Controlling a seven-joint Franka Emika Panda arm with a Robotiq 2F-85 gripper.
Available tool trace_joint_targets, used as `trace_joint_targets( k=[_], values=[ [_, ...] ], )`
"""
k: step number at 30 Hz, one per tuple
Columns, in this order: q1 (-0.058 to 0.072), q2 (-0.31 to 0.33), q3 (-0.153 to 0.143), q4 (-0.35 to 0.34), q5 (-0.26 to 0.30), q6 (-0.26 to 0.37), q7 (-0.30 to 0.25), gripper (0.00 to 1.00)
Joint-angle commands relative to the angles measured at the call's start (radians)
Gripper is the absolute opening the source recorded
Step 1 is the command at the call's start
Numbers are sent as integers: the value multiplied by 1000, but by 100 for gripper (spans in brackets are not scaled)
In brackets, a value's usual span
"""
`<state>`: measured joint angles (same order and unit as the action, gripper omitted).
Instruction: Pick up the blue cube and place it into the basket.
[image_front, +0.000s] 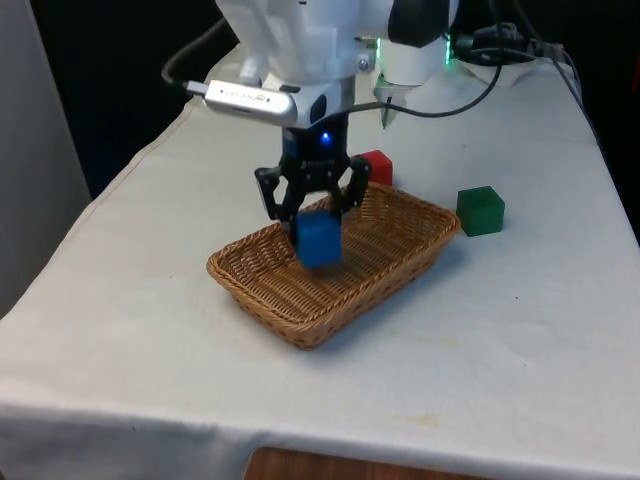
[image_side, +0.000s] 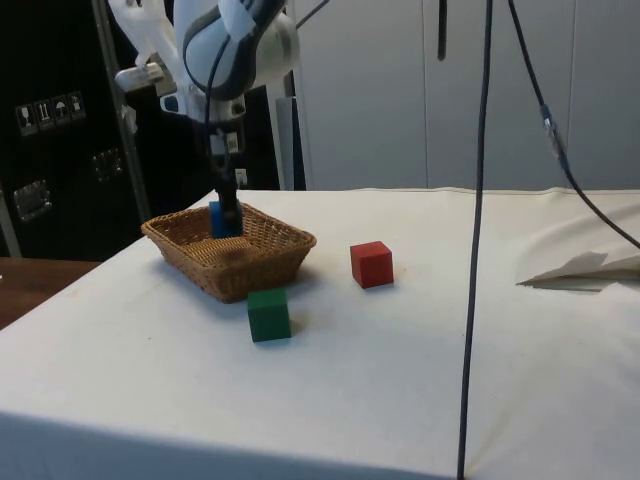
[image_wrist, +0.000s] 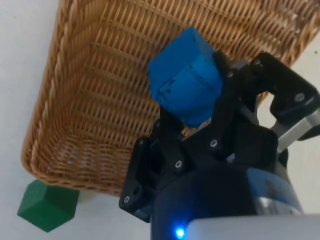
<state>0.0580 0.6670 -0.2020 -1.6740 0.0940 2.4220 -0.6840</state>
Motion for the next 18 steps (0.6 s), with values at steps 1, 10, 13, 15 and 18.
trace_joint_targets(
  k=[1,10,13,15,18],
  values=[
    [-1,11,4,5,5,10,1,1],
    [2,25,13,4,2,17,12,1],
    [4,27,17,3,1,18,17,1],
    [1,24,19,2,0,13,15,1],
    [5,36,23,5,0,20,25,1]
  ],
)
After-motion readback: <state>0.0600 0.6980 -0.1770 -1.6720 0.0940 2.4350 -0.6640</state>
